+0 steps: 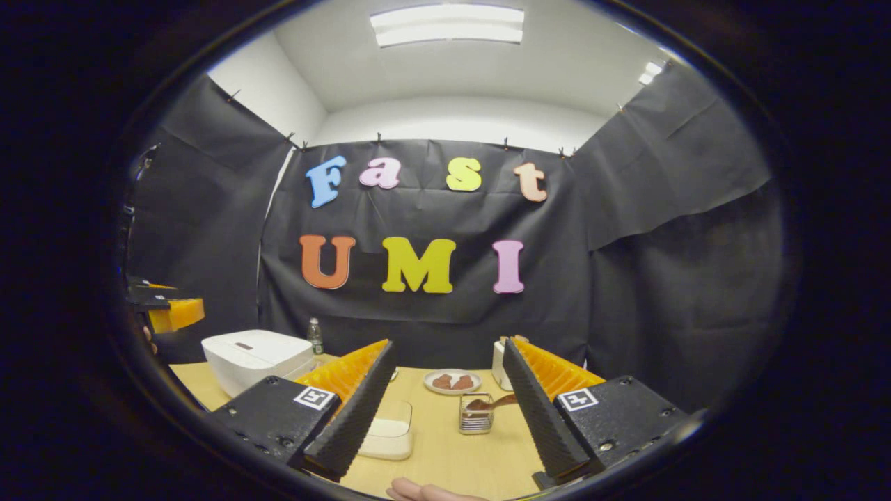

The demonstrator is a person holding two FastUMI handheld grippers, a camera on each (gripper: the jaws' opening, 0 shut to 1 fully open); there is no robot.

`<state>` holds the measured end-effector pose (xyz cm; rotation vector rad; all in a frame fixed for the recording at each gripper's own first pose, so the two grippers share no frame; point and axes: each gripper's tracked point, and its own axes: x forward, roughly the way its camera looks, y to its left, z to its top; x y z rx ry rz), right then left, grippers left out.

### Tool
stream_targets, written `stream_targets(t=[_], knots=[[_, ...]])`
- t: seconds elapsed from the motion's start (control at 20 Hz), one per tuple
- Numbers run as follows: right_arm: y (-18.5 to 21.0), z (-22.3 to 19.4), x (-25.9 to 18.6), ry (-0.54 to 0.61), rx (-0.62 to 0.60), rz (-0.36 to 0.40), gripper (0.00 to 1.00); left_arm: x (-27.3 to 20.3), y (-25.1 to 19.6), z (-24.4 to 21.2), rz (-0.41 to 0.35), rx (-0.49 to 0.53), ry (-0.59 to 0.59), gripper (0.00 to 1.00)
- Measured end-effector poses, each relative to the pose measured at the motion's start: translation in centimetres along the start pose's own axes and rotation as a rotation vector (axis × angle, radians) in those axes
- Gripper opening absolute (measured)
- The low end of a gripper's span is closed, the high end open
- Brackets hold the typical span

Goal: Close the left gripper, press the button to open the rice cooker; take a wooden spoon from the chopstick holder with the right hand, scoop a spoonful of rice and pour it into the rice cooker, then put the wooden spoon back into the chopstick holder.

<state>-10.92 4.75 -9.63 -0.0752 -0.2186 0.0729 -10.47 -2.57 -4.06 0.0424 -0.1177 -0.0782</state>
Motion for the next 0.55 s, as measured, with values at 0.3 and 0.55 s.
stream_targets(t=[0.3, 0.55], knots=[[-0.5, -1.5, 0.8, 0.053, 0.038, -0.021, 1.0, -1.7, -1.2, 0.3, 0.012, 0.045, -0.082, 0.96], [0.1, -2.2, 1.1, 0.072, 0.063, 0.021, 1.0, -1.5, -2.0, 0.1, 0.006, 0.038, -0.093, 0.95]])
